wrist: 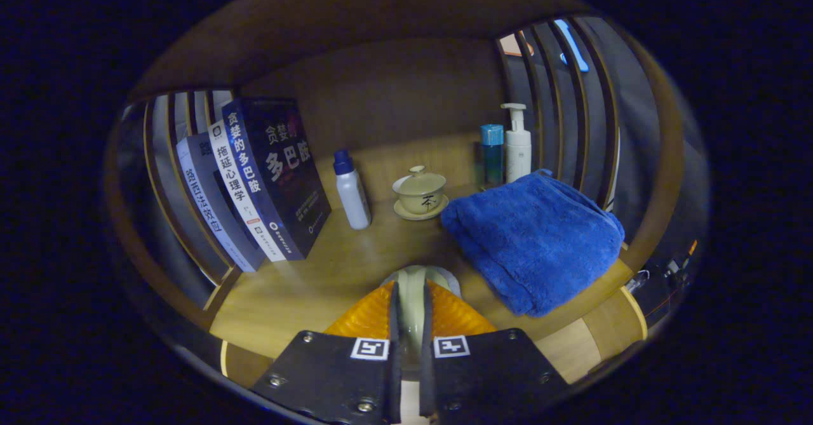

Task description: Pull open the drawer, take out the items inside it, and place them on the countertop above the cabinet.

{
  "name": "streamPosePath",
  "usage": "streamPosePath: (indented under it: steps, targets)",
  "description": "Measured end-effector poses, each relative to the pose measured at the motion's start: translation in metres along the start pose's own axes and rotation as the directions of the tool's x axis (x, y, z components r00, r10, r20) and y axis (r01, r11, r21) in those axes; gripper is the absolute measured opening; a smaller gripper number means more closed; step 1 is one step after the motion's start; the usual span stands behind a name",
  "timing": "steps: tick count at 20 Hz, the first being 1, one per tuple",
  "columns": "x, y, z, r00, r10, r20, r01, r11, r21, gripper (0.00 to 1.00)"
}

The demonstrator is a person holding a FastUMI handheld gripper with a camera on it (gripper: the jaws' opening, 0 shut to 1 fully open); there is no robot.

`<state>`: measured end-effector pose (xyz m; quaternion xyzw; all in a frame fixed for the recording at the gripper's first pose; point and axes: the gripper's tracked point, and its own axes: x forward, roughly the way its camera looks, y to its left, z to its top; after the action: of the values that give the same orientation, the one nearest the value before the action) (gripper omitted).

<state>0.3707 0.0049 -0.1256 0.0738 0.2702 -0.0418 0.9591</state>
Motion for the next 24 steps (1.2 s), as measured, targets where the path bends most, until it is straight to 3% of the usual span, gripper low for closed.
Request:
streamPosePath:
  steps: [4,7,10,15,18,24]
  targets:
    - [0.008,-0.005,0.006,1.000,-0.015,0.017,0.015,1.000,-0.018,0.12]
    - [0.011,-0.008,0.005,1.000,-0.030,0.007,0.030,0.998,-0.055,0.23]
    - [0.002,-0.003,0.017,0.999,-0.003,0.054,0.006,0.999,-0.054,0.54]
    - [-0.034,0.006,0.046,0.983,0.038,0.180,-0.029,0.998,-0.053,0.90]
    - [-0.068,0.010,0.055,0.965,0.054,0.256,-0.036,0.997,-0.073,0.93]
    - [-0.143,-0.002,0.032,0.940,-0.035,0.339,0.087,0.986,-0.140,0.93]
